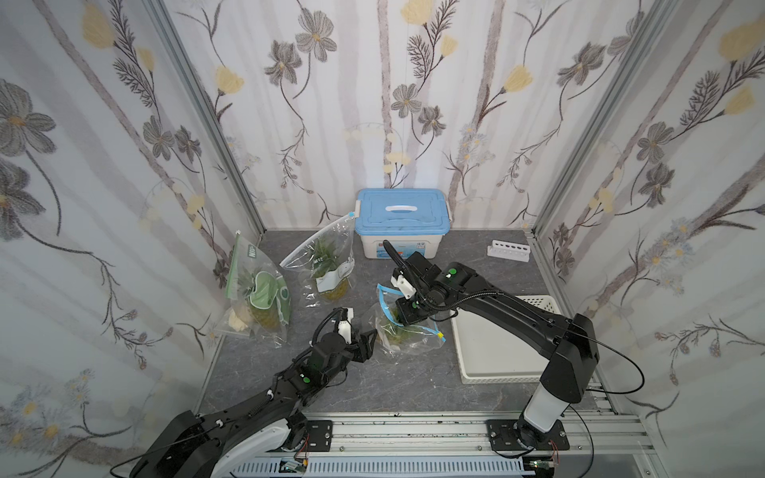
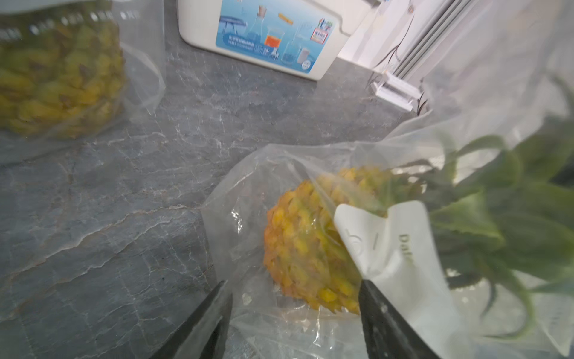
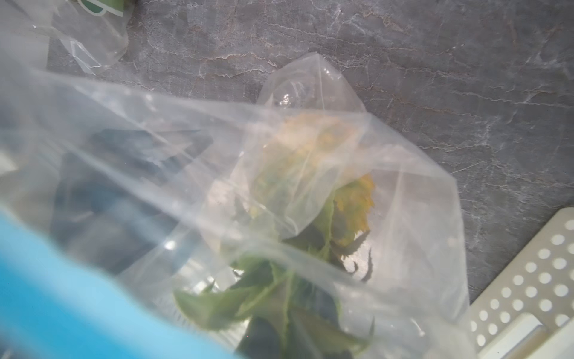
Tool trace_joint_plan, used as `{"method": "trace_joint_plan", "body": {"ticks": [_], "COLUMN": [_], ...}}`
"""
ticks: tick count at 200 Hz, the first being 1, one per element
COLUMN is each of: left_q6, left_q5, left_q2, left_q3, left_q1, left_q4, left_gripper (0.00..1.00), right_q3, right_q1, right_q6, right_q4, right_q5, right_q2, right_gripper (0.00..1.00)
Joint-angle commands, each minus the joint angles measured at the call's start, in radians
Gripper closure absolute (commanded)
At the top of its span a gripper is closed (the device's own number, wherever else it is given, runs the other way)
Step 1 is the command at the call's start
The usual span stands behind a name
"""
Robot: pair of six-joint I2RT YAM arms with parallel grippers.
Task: Open the zip-top bag and take out the pineapple
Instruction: Pick up the pineapple from the zipper food storage bag.
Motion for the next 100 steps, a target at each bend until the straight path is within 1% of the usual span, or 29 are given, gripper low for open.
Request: {"method": "trace_joint_plan", "body": {"ticks": [1,17,35,52,81,100], "left_q6": [0.016,0.016,0.013,0.017,0.045,0.052], "left_q5": [0.034,0.074,0.109,0.128,0.146,0.143], "left_q2": [0.128,0.246,0.326,0.337,0.331,0.351], "left_q3": [0.033,0.068,0.087,0.087,0.105,0.112], "left_q1": [0.002,0.001,0.002,0.002,0.003,0.002], "left_q4": [0.120,0.177,0.226,0.244,0.211,0.217], "left_gripper": [0.32,0.30,0.22,0.20,0.19,0.19], "right_q3": [0.051,0.104,0.174,0.220,0.287,0.335], "right_q1": [-0.007,-0.013,-0.019,-0.027,-0.044,-0.048], "right_q6": [-0.013,-0.022,-0.035,-0.046,-0.058,-0.062], "right_q4": [0.001,-0.031,-0.081,-0.113,-0.149,-0.174], "right_q5": [0.007,-0.013,-0.007,0.006,-0.004,-0.003], "right_q2": [-0.026,-0.036,-0.033,-0.030,-0.025,-0.021], "right_gripper": [1.00,1.00,1.00,1.00,1.00,1.00]}}
